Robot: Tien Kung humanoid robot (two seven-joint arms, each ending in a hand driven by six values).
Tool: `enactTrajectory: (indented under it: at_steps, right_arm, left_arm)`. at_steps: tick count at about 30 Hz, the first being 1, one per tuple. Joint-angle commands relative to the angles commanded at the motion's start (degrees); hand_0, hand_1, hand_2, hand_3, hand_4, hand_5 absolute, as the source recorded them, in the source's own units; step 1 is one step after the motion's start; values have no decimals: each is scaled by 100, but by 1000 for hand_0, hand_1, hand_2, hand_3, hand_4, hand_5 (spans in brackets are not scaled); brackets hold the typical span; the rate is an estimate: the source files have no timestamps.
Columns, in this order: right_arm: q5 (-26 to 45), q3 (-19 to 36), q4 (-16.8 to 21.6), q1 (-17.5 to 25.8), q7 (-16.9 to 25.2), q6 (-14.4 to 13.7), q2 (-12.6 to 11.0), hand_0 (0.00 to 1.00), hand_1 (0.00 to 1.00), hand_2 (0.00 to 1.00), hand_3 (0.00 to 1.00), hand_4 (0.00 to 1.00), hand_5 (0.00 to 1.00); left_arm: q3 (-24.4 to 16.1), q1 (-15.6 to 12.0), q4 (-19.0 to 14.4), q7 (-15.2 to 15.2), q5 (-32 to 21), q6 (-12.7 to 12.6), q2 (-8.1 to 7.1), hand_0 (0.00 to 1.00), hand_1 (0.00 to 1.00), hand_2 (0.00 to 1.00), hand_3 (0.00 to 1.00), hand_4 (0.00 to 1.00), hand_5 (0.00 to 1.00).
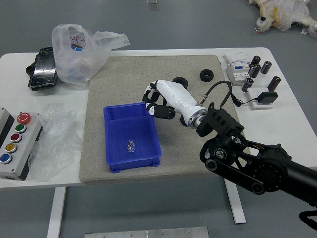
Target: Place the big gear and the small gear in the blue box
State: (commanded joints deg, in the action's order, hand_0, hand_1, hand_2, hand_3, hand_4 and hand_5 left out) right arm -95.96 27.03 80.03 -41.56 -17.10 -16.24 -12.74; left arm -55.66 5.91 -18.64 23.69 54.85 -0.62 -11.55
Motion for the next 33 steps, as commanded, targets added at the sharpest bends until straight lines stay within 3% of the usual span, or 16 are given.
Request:
enactTrajectory:
  at_steps: [3,4,9,10,15,16,26,33]
  right_arm:
    - [91,-226,-67,-169,91,82,81,366,493,301,462,265,2]
    - [95,-295,-81,-225,112,127,110,451,549,477,519,390,2]
    - [-175,-440,-164,-385,112,296,217,451,549,477,519,390,2]
    - [-196,-456,-174,-405,121,308,228,587,709,673,675,361,179]
    - [-169,-601,-206,-497,153,340,288,587,709,673,675,361,179]
    - [-158,-628,-212,-504,160,343,301,648,784,787,773,456,160]
    - [-38,-613,-239,-419,227,262,297,674,800,802,796,507,165]
    - [-178,-101,-146,-203,229,101,61,666,796,793,788,520,168]
  left_arm:
    - [-10,5,-2,8,14,1,-1,724,652,657,764,742,460]
    - [-15,6,-3,11,22,3,-2,724,652,656,764,742,459]
    - [-26,18,-10,13,53,11,5,724,652,656,764,742,459]
    - [-27,22,-11,12,60,14,7,724,652,657,763,742,460]
    - [-53,23,-19,36,92,22,12,724,652,657,763,742,460]
    - [-57,22,-20,41,96,22,12,724,652,657,763,741,459]
    - [-50,26,-19,45,81,25,23,724,652,655,763,741,458]
    - [-49,34,-10,42,83,33,19,724,652,656,762,741,459]
